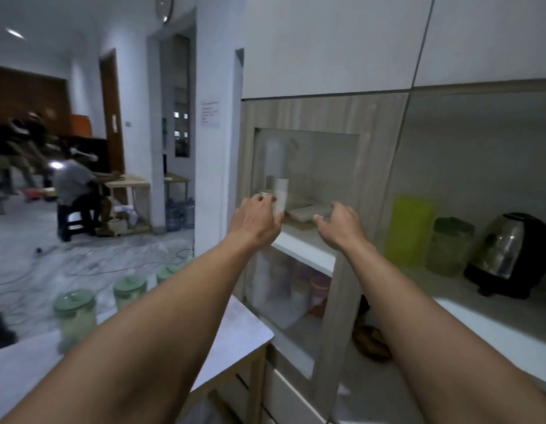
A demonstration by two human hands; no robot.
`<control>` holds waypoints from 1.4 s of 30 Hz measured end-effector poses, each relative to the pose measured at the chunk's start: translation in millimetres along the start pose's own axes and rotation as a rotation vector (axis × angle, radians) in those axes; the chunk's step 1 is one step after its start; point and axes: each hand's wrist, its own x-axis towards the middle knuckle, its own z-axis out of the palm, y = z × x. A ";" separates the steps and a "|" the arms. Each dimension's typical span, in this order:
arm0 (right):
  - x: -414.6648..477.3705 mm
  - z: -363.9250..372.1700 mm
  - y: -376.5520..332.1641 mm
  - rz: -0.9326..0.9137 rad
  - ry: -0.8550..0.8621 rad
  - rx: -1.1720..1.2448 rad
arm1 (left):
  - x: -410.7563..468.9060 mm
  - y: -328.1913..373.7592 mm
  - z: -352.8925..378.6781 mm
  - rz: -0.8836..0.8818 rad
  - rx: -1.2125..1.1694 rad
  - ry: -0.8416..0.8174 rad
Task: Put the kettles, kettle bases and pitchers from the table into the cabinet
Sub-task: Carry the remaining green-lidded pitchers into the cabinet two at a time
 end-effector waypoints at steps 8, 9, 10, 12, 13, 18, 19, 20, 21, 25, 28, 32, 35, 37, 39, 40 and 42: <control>5.3 108.6 -101.7 -0.194 -0.214 0.072 | -20.9 -129.7 -36.7 -0.232 0.146 0.051; 5.1 120.8 -112.4 -0.215 -0.240 0.084 | -23.1 -143.8 -39.9 -0.263 0.154 0.059; 5.0 130.7 -121.4 -0.234 -0.259 0.095 | -24.8 -154.9 -42.1 -0.286 0.171 0.065; 7.3 156.7 -141.3 -0.290 -0.304 0.116 | -28.4 -178.4 -46.4 -0.336 0.207 0.088; 8.3 167.7 -149.4 -0.314 -0.322 0.122 | -30.0 -187.9 -48.3 -0.359 0.220 0.098; 12.5 224.7 -188.6 -0.409 -0.432 0.144 | -42.7 -239.5 -48.3 -0.498 0.279 0.125; 11.6 231.9 -192.5 -0.421 -0.446 0.147 | -47.0 -246.6 -47.5 -0.517 0.272 0.130; 9.7 245.9 -199.5 -0.440 -0.471 0.153 | -52.1 -259.0 -45.2 -0.544 0.273 0.138; 7.8 259.0 -205.0 -0.455 -0.492 0.165 | -56.8 -269.1 -43.1 -0.571 0.271 0.141; -8.0 314.7 -220.3 -0.498 -0.593 0.210 | -77.1 -313.4 -32.0 -0.680 0.272 0.124; -15.3 360.7 -230.9 -0.507 -0.634 0.230 | -87.7 -348.9 -20.2 -0.750 0.261 0.122; -26.5 413.7 -239.8 -0.490 -0.676 0.250 | -98.9 -396.9 0.5 -0.835 0.201 0.155; -32.8 454.3 -240.4 -0.445 -0.712 0.252 | -108.3 -431.4 22.6 -0.908 0.107 0.178; -36.7 478.0 -238.2 -0.409 -0.741 0.244 | -116.2 -452.4 38.2 -0.949 0.042 0.185; -40.4 502.6 -233.5 -0.374 -0.763 0.232 | -124.6 -472.7 54.8 -1.002 -0.026 0.194; -42.1 511.5 -229.9 -0.351 -0.773 0.231 | -128.5 -478.7 60.8 -1.036 -0.062 0.198; -44.6 533.6 -222.1 -0.298 -0.793 0.232 | -134.5 -492.8 76.2 -1.116 -0.129 0.198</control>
